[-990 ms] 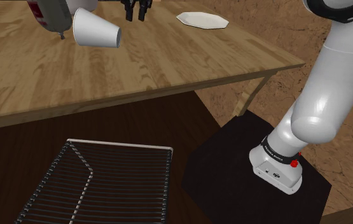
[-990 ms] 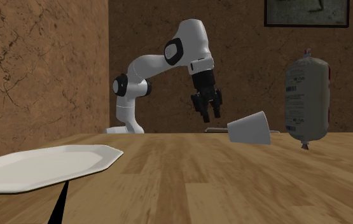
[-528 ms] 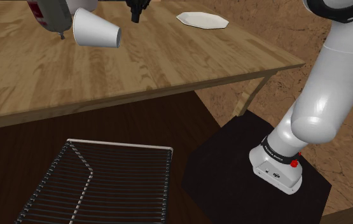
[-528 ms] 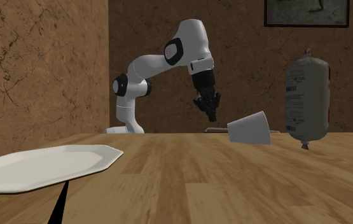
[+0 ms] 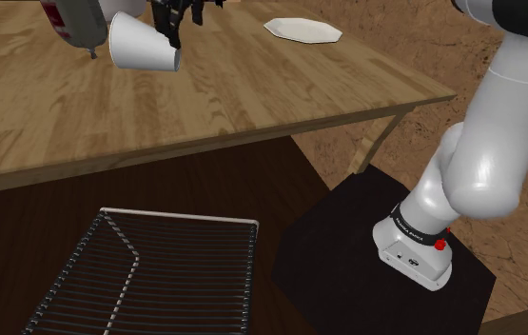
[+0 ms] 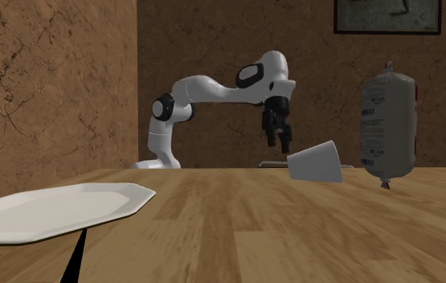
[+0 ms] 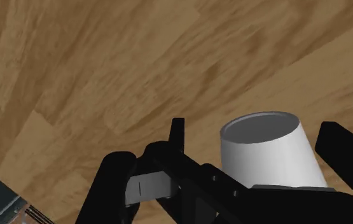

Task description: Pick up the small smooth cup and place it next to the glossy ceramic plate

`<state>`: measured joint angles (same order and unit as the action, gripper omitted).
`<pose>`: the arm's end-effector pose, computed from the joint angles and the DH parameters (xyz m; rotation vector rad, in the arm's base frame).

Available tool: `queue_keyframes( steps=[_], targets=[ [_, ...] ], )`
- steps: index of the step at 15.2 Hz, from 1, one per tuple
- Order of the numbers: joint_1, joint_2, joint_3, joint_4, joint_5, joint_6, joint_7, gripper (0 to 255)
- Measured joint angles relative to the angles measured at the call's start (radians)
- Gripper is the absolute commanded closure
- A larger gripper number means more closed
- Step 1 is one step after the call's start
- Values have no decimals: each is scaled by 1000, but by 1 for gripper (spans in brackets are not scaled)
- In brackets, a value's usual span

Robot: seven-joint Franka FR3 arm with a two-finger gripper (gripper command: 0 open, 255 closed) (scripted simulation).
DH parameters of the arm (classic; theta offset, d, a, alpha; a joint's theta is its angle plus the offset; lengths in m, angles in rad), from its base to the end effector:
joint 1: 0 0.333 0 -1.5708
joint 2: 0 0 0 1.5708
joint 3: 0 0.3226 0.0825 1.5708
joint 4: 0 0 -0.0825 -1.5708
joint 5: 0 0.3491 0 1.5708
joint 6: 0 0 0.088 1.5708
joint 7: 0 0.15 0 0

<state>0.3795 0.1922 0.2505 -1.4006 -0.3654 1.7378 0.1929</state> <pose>0.5220 0.3036 0.5828 2.8087 0.6619 0.3841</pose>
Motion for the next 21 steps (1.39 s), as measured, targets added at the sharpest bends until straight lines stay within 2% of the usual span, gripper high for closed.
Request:
queue_keyframes(
  steps=[4,5,6,8,18,19,21],
  targets=[
    [202,38,26,-133,-536,-33,184,0],
    [223,46,25,-155,-607,-36,208,0],
    [230,51,23,-168,-644,-32,220,0],
    [229,56,17,-184,-675,-18,232,0],
    [209,64,2,-206,-694,27,240,0],
    [209,64,2,-206,-694,27,240,255],
    [209,64,2,-206,-694,27,241,255]
  ],
)
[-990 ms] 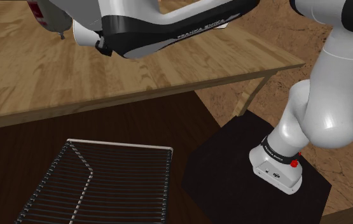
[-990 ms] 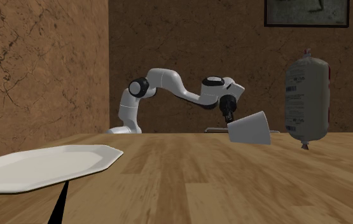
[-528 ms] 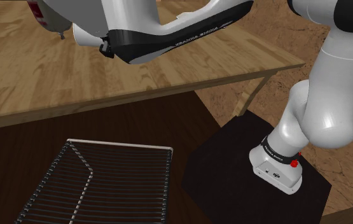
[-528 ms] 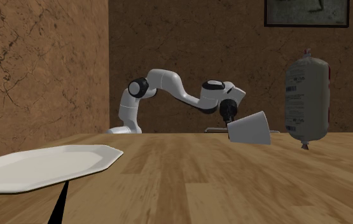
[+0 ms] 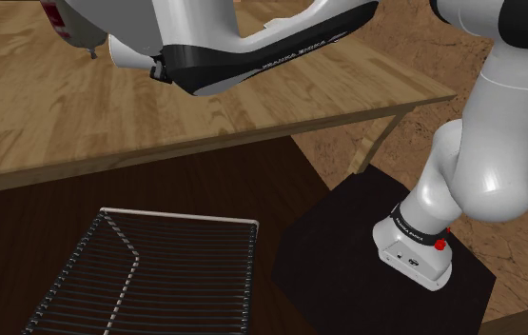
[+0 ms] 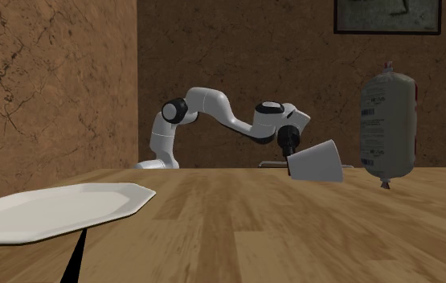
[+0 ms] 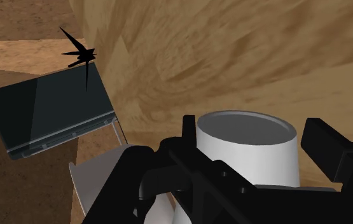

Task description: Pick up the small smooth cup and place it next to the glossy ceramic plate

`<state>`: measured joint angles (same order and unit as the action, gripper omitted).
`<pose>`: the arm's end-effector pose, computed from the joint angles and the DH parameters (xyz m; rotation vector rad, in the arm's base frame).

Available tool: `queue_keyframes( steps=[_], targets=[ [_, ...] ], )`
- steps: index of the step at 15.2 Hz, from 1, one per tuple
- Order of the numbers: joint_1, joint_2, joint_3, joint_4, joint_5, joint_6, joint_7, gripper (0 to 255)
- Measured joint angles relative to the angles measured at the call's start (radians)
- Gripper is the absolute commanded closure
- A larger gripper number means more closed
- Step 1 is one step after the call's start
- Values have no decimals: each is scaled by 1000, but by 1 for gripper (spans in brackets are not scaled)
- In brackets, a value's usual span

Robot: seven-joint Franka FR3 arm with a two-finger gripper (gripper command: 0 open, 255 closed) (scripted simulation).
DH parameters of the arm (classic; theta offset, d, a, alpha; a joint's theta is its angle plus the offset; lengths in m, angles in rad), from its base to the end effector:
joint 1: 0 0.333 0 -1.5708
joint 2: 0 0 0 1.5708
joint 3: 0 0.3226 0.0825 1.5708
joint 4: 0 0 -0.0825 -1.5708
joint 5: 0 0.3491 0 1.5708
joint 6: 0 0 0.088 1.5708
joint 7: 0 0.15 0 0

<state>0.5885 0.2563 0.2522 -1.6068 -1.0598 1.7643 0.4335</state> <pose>0.5029 0.3675 0.5055 2.1193 0.7415 0.6231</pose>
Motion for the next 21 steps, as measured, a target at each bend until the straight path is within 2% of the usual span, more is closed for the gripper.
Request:
queue_keyframes(
  steps=[9,21],
  targets=[
    [1,-1,1,4,2,-4,-4,255],
    [12,-6,7,131,21,-84,-109,255]
  ],
)
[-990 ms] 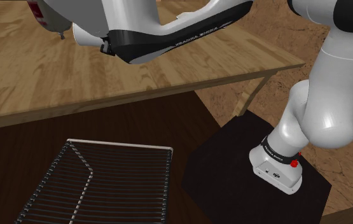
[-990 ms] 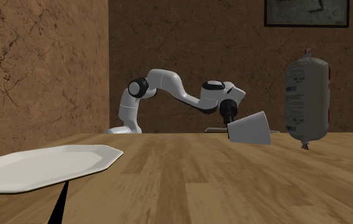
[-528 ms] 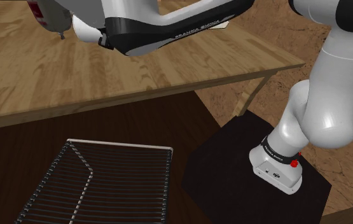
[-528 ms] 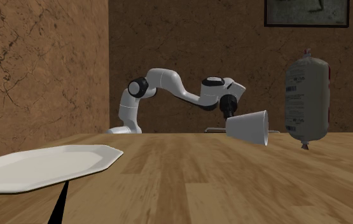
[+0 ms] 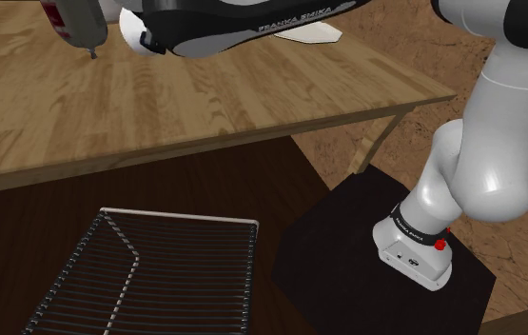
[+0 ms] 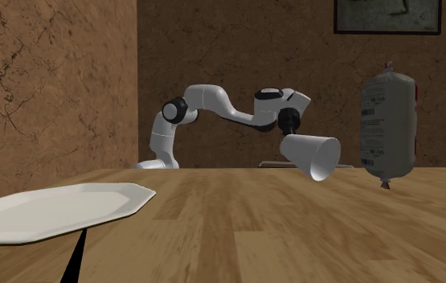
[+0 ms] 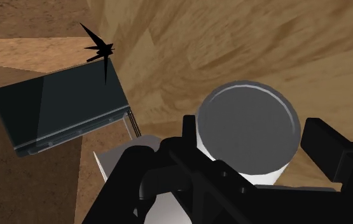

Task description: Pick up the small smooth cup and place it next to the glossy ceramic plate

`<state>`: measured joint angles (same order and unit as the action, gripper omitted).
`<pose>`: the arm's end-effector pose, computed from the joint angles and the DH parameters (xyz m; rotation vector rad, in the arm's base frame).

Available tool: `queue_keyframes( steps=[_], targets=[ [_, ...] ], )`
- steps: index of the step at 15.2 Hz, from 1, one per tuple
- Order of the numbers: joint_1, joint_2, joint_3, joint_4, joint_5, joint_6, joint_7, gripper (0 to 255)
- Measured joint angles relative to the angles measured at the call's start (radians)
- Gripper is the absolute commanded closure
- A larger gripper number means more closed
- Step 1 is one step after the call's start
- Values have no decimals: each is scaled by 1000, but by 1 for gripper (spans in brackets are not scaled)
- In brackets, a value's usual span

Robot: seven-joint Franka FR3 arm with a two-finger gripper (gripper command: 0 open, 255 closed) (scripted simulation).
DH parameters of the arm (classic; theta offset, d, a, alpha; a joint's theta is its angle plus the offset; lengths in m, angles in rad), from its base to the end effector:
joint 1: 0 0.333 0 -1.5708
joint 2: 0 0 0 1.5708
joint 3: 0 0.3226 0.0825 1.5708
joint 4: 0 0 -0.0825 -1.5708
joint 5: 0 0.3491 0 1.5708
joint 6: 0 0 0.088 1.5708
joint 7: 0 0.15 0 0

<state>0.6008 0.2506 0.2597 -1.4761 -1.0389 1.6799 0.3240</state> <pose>0.5013 0.3684 0.5631 2.1196 0.7422 0.6225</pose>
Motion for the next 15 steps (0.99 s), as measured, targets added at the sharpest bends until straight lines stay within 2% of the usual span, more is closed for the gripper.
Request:
queue_keyframes(
  steps=[15],
  targets=[
    [26,45,4,240,-4,-122,-154,255]
  ],
)
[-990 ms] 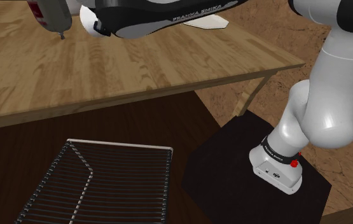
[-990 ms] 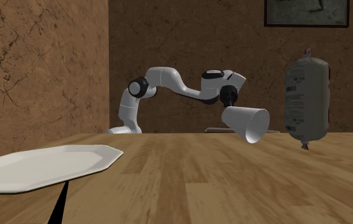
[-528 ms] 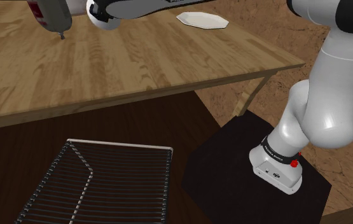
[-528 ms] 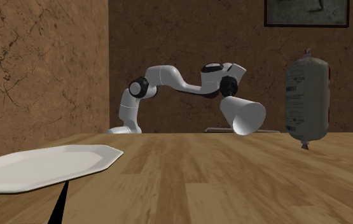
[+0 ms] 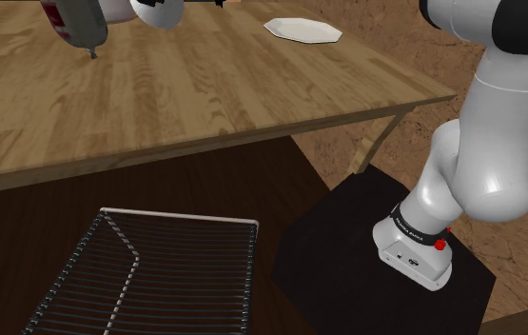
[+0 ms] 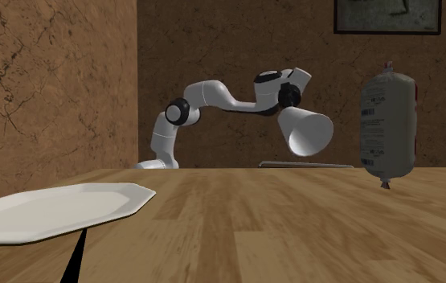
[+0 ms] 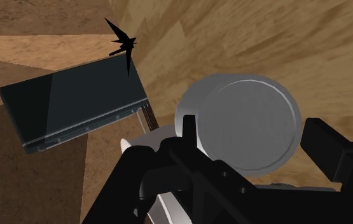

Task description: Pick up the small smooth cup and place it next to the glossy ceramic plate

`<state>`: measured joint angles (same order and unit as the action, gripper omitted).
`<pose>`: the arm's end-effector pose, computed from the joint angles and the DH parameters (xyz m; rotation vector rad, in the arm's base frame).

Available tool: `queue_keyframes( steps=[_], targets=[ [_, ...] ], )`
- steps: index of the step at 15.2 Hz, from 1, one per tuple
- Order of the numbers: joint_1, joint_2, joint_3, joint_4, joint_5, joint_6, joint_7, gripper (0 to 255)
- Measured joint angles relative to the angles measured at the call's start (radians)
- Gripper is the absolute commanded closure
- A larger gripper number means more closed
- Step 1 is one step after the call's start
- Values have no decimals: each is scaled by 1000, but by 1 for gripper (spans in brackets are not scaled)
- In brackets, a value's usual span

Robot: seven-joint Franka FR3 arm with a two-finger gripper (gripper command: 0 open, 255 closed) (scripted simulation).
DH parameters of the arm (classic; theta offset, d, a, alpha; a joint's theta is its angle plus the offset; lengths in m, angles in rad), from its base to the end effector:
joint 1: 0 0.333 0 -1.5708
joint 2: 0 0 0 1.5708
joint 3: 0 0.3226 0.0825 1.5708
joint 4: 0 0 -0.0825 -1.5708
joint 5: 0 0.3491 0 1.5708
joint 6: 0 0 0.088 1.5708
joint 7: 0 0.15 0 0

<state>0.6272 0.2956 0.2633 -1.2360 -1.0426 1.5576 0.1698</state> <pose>0.5039 0.3675 0.6360 2.1194 0.7421 0.6227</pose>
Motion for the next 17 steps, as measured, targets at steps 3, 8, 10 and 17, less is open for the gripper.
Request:
queue_keyframes(
  steps=[3,8,10,17],
  targets=[
    [8,13,0,54,-5,-27,-32,255],
    [27,45,0,157,-18,-74,-85,255],
    [1,37,-7,141,-9,-45,-96,255],
    [-129,11,-50,43,30,128,-127,255]
  ],
)
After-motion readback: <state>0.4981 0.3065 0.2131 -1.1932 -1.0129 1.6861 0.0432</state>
